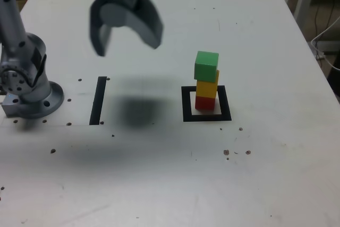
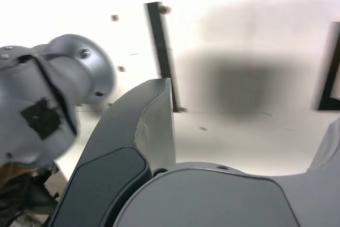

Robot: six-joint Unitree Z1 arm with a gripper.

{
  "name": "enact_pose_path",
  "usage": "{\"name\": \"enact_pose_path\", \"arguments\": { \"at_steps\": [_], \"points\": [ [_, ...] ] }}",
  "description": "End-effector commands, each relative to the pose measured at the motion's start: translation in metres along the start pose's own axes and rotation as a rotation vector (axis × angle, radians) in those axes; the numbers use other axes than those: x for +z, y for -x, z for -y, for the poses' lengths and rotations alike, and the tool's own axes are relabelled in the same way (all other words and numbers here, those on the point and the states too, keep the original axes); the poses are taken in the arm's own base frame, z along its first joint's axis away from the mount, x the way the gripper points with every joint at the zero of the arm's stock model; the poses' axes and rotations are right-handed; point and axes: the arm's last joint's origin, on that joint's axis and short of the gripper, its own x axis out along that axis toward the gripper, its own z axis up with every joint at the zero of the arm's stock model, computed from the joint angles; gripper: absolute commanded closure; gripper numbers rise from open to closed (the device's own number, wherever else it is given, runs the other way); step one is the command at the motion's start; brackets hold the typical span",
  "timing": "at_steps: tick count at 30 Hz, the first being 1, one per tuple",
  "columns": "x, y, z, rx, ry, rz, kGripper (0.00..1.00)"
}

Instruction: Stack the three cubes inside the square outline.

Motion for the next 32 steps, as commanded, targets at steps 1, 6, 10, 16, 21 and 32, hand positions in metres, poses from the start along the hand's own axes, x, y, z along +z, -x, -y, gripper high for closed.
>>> {"name": "enact_pose_path", "arguments": {
  "at_steps": [1,6,10,16,21,32],
  "points": [
    [-0.005,-0.008,-0.001,-0.004,0.007,0.001,0.00],
    [-0.015,-0.041,0.000,-0.016,0.019,-0.028,0.00],
    [-0.022,-0.066,0.002,-0.028,0.023,-0.042,0.00],
    [-0.029,-0.089,0.003,-0.047,0.030,-0.057,0.00],
    [-0.033,-0.097,0.003,-0.057,0.030,-0.062,0.00],
    [-0.039,-0.098,0.005,-0.064,0.028,-0.048,0.00]
  ]
}}
